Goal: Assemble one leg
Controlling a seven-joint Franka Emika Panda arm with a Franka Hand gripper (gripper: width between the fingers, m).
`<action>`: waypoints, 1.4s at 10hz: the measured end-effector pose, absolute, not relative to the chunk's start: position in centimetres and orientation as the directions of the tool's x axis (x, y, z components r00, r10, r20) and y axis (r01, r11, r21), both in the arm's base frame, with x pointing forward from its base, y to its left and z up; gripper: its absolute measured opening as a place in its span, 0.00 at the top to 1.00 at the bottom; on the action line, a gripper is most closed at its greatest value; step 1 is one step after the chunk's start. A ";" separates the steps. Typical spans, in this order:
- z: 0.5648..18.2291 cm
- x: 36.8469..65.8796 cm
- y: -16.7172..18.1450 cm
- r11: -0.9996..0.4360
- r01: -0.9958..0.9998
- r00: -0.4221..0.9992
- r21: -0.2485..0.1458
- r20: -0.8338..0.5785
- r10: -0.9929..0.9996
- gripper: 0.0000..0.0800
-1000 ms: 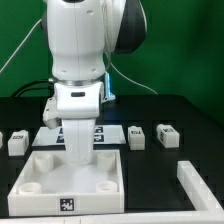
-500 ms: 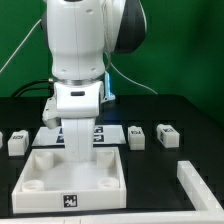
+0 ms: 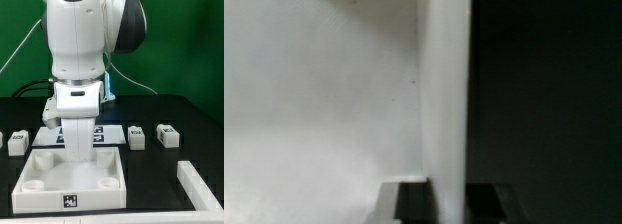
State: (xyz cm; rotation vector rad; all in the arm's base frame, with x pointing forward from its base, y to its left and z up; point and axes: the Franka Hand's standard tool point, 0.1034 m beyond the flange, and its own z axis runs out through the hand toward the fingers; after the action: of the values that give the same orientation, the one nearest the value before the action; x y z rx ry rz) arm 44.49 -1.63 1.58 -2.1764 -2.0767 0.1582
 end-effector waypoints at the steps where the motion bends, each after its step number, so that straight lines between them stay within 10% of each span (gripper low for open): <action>1: 1.7 45.0 -1.3 -0.045 0.986 0.047 -0.160 0.014 0.999 0.92; 9: 1.8 50.2 8.2 -0.080 0.989 0.088 -0.122 0.060 0.994 0.92; 14: 1.5 50.2 7.9 -0.062 0.991 0.069 -0.117 0.055 0.996 0.92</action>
Offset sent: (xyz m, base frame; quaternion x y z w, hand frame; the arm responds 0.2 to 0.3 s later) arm 0.0315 0.0459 -0.0157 0.0256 0.0025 -0.0151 0.9996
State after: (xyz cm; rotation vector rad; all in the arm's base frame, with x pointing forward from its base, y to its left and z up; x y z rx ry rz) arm 50.18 7.88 1.55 -2.2022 -2.0625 0.0602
